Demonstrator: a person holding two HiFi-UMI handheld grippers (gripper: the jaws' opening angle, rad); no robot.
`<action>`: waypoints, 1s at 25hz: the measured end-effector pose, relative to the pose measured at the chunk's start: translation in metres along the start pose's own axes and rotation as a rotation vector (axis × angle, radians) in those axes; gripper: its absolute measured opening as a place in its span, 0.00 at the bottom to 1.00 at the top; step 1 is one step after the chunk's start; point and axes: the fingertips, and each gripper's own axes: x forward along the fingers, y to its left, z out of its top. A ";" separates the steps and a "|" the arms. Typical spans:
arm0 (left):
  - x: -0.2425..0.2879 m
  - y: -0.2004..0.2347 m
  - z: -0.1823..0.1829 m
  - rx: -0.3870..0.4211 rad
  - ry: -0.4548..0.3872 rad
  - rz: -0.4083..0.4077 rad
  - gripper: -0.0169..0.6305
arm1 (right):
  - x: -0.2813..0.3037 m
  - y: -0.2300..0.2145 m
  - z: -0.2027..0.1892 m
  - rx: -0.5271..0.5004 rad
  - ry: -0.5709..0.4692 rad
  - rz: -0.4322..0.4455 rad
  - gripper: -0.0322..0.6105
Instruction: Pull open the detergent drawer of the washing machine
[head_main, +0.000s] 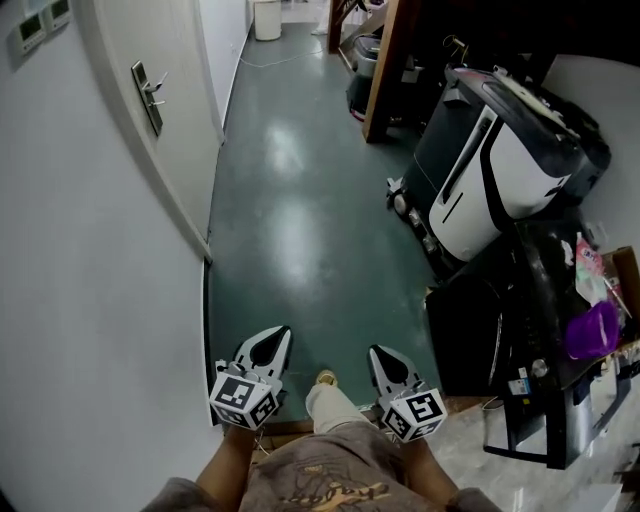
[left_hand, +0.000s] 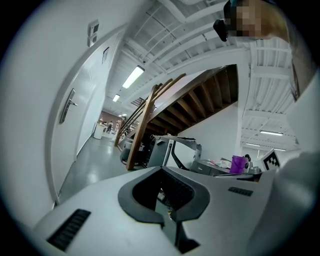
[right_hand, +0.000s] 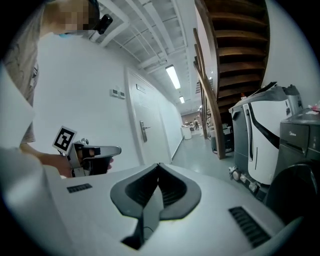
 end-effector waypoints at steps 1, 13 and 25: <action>0.015 0.002 0.009 0.004 -0.004 -0.002 0.06 | 0.010 -0.010 0.008 -0.004 -0.003 0.006 0.05; 0.116 0.002 0.105 0.023 -0.004 0.029 0.06 | 0.082 -0.069 0.092 0.035 -0.002 0.083 0.05; 0.161 0.022 0.137 0.023 0.031 -0.048 0.06 | 0.118 -0.081 0.134 0.032 -0.035 0.005 0.05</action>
